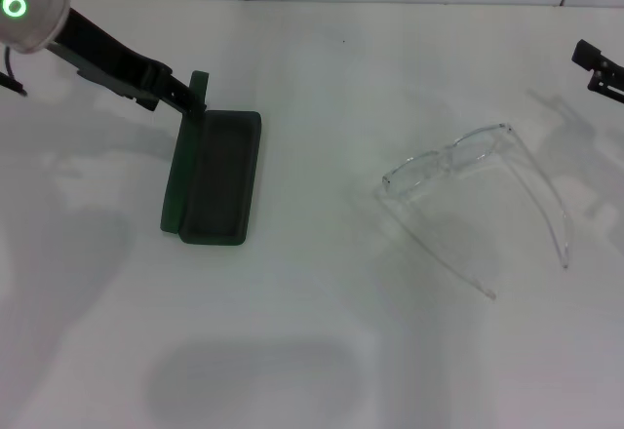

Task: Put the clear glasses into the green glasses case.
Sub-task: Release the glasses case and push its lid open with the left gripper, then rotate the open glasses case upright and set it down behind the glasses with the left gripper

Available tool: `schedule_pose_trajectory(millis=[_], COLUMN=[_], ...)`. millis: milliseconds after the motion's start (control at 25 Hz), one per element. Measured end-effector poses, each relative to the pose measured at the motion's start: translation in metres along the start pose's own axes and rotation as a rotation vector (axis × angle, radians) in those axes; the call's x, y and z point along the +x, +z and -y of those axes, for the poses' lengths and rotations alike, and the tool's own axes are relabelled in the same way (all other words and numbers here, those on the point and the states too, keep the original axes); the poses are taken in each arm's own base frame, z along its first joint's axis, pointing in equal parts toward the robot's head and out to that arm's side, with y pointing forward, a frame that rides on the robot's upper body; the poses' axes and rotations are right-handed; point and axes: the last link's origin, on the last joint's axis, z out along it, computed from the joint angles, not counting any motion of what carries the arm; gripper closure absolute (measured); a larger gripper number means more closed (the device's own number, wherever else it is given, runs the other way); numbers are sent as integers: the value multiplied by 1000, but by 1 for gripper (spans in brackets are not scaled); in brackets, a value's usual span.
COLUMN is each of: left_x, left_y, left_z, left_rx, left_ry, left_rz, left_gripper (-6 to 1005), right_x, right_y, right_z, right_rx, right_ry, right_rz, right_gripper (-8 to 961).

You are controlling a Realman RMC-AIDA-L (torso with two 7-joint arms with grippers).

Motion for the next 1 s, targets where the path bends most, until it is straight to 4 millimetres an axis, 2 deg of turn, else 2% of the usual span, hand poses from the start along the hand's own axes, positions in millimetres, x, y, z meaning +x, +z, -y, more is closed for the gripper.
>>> schedule_pose_trajectory(millis=[320, 520, 1000], left_x=[-1, 0, -4], left_y=[23, 30, 43], left_z=[2, 2, -10], left_rx=[40, 50, -13], left_ry=[2, 3, 55], left_rz=[50, 60, 97], left_gripper=[302, 303, 420], right_x=[0, 1, 0], right_y=[-4, -7, -13], right_z=[-4, -4, -5], right_rx=[-10, -9, -5], right_ry=[8, 11, 16], right_rz=[9, 13, 26], right_gripper=[81, 81, 82])
